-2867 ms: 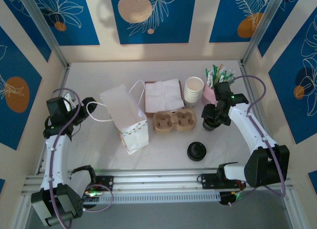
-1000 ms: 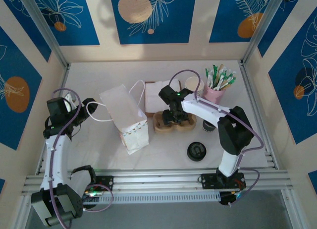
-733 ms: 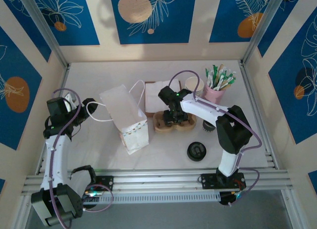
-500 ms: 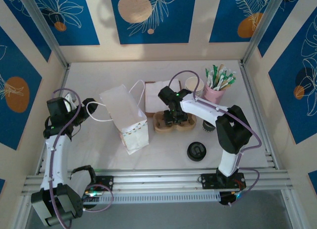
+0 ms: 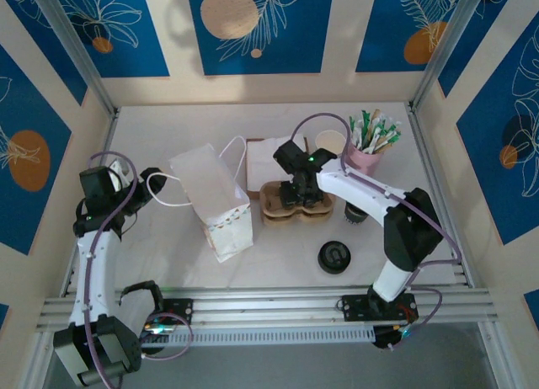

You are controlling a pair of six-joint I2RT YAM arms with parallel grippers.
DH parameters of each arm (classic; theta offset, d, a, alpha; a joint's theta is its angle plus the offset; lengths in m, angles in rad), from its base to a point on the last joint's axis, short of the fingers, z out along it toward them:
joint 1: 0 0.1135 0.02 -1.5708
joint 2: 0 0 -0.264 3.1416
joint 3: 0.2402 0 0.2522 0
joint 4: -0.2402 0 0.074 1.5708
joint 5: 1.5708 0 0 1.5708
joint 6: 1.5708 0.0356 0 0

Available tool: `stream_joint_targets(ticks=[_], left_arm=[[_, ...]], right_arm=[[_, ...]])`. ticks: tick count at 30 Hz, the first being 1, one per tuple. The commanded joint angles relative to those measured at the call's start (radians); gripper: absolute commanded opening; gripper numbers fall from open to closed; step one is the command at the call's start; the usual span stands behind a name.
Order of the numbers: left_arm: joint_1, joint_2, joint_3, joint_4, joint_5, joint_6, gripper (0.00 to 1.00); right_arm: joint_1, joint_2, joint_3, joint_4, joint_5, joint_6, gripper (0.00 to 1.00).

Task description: Pack the takeout coffee

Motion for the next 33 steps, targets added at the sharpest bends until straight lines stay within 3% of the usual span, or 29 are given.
stream_joint_targets(ticks=[1, 9, 14, 18, 26, 28, 33], left_arm=[[-0.004, -0.029, 0.046, -0.045, -0.049, 0.033, 0.84], [-0.004, -0.055, 0.026, -0.05, -0.085, 0.056, 0.84], [-0.005, -0.042, 0.02, -0.04, -0.063, 0.057, 0.84], [-0.004, -0.044, 0.016, -0.046, -0.068, 0.065, 0.84], [-0.005, -0.046, 0.014, -0.043, -0.066, 0.066, 0.84], [-0.005, -0.046, 0.014, -0.043, -0.065, 0.067, 0.84], [-0.005, -0.044, 0.014, -0.044, -0.063, 0.069, 0.84]], right_arm=[[-0.006, -0.033, 0.016, -0.009, 0.0, 0.005, 0.59], [0.002, 0.042, 0.021, -0.024, 0.044, 0.018, 0.59], [-0.048, -0.008, -0.039, 0.083, -0.171, 0.037, 0.6], [-0.021, 0.015, 0.003, -0.012, 0.005, 0.046, 0.61], [-0.003, 0.03, -0.012, 0.021, -0.027, 0.03, 0.58], [0.001, 0.043, -0.002, 0.018, -0.013, 0.03, 0.51], [0.015, 0.074, 0.026, -0.006, 0.035, 0.025, 0.5]])
